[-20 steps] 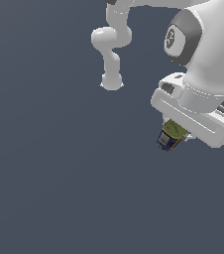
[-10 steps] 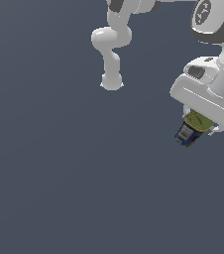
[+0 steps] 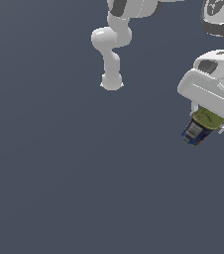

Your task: Pick up the object and move it to a goal position.

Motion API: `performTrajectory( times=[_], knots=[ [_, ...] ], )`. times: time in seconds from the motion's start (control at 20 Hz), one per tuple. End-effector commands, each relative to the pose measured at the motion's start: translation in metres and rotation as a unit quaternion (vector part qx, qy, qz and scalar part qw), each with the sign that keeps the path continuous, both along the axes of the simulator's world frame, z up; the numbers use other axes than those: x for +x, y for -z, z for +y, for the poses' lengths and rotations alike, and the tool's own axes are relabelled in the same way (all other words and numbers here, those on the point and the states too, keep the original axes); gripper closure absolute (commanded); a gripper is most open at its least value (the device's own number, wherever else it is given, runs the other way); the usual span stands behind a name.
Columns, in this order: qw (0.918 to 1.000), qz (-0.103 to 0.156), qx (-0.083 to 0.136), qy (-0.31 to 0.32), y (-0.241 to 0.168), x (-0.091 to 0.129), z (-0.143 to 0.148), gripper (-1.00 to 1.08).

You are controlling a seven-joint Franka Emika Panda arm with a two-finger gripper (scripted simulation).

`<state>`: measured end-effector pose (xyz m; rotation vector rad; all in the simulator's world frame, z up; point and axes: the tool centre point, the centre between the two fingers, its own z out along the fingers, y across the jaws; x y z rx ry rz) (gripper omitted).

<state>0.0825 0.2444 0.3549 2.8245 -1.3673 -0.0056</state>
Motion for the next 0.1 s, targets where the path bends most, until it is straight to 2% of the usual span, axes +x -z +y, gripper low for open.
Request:
performTrajectory(
  times=[0.0,0.05],
  knots=[
    [1.0000,-0.002,0.001,0.000,-0.0041,0.0007,0.0009,1.08],
    [1.0000,-0.002,0.001,0.000,-0.0042,0.0008,0.0009,1.08]
  ],
)
